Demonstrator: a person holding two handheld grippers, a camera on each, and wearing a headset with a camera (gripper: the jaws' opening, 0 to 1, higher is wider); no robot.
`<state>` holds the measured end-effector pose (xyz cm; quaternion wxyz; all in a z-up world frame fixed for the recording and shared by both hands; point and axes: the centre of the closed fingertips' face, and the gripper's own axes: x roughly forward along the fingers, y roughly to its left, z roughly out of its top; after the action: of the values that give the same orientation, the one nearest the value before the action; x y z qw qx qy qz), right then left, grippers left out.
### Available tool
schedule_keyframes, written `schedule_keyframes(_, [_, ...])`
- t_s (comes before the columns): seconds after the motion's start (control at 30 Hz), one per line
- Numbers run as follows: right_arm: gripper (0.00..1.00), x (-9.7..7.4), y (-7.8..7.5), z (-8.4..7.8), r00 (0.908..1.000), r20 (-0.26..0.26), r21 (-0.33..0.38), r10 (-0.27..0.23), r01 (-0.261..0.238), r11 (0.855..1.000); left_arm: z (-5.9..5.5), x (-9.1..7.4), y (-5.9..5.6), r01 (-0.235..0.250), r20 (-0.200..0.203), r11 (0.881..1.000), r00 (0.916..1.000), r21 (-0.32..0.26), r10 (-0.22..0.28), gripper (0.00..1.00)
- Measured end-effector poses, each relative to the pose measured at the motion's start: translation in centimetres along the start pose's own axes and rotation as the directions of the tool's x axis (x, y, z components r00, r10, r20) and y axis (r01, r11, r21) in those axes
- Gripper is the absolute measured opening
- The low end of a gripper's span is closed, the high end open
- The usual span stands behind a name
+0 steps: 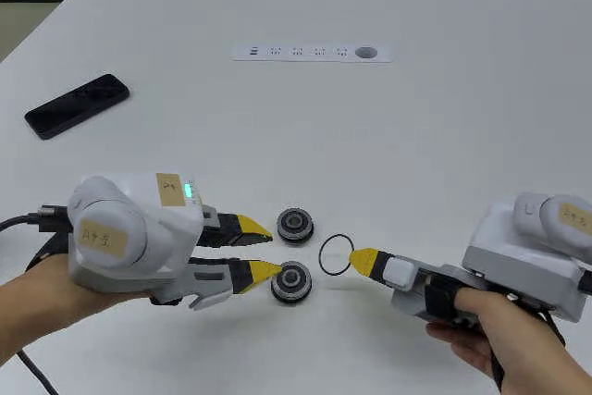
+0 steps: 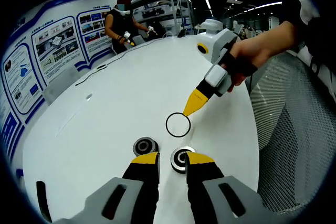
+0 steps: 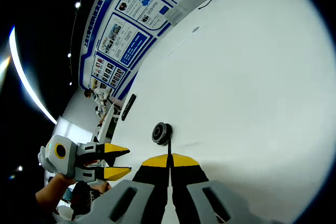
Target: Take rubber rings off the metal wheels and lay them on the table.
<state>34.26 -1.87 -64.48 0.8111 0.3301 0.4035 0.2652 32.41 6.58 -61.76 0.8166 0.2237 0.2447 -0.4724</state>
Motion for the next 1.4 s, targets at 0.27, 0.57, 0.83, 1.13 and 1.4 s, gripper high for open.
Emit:
schedule_keyframes(0.27, [0.02,-0.5,-2.0,0.3,0.9974,0.023,0.04,-0.069,0.068,0.997,0.1,0.3,0.0,0.007,0.001,1.0,1.0,0.003,-0.007,0.2])
schedule_keyframes(0.57, [0.02,-0.8,-3.6,-0.3,0.9915,0.012,0.023,-0.13,0.129,0.991,-0.2,0.6,-0.2,0.017,-0.003,1.0,0.9998,-0.006,-0.017,0.19])
schedule_keyframes(0.83, [0.08,-1.0,-4.3,0.1,0.9855,0.029,-0.05,-0.167,0.169,0.984,-0.2,0.7,-0.5,0.024,-0.004,1.0,0.9997,-0.004,-0.024,0.19])
schedule_keyframes(1.13, [0.11,-1.3,-4.5,0.6,0.9835,0.046,-0.102,-0.175,0.179,0.979,-0.4,0.5,-0.6,0.021,-0.008,1.0,0.9998,-0.01,-0.021,0.19])
schedule_keyframes(1.4, [0.13,-1.7,-4.5,2.1,0.9826,0.076,-0.138,-0.169,0.178,0.974,-0.4,0.8,-0.5,0.026,-0.013,1.0,0.9996,-0.006,-0.026,0.19])
